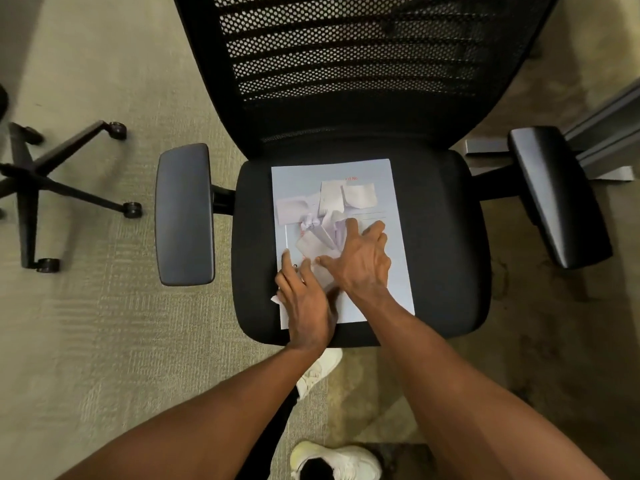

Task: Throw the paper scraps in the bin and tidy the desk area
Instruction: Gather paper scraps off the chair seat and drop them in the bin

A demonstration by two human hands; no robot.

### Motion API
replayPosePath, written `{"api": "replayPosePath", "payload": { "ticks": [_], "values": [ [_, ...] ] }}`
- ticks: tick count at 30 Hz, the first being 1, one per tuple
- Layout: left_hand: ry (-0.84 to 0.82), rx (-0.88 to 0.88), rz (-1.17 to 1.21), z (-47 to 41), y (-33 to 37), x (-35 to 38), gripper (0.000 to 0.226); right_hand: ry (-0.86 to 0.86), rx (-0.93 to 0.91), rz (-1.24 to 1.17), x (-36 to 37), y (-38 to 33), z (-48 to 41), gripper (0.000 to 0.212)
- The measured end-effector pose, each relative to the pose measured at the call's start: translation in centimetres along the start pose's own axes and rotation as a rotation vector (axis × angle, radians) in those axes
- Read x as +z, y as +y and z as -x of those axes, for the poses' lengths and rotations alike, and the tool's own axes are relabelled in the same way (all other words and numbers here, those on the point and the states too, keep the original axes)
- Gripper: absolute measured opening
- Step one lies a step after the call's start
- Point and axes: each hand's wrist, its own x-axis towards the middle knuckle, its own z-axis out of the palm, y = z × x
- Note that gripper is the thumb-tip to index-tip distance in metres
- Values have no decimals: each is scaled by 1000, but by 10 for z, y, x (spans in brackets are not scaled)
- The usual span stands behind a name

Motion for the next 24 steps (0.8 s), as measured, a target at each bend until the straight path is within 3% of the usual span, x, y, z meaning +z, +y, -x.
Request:
{"api": "replayPosePath", "payload": {
  "ticks": [8,18,24],
  "values": [
    [70,147,128,1,-2,9,38,18,26,-178,3,4,-3,41],
    [-4,181,208,-1,1,9,29,71,71,-370,4,36,4,11],
    [60,182,-82,-1,-2,-3,36,138,97,-347,-7,44,8,10]
  ]
}}
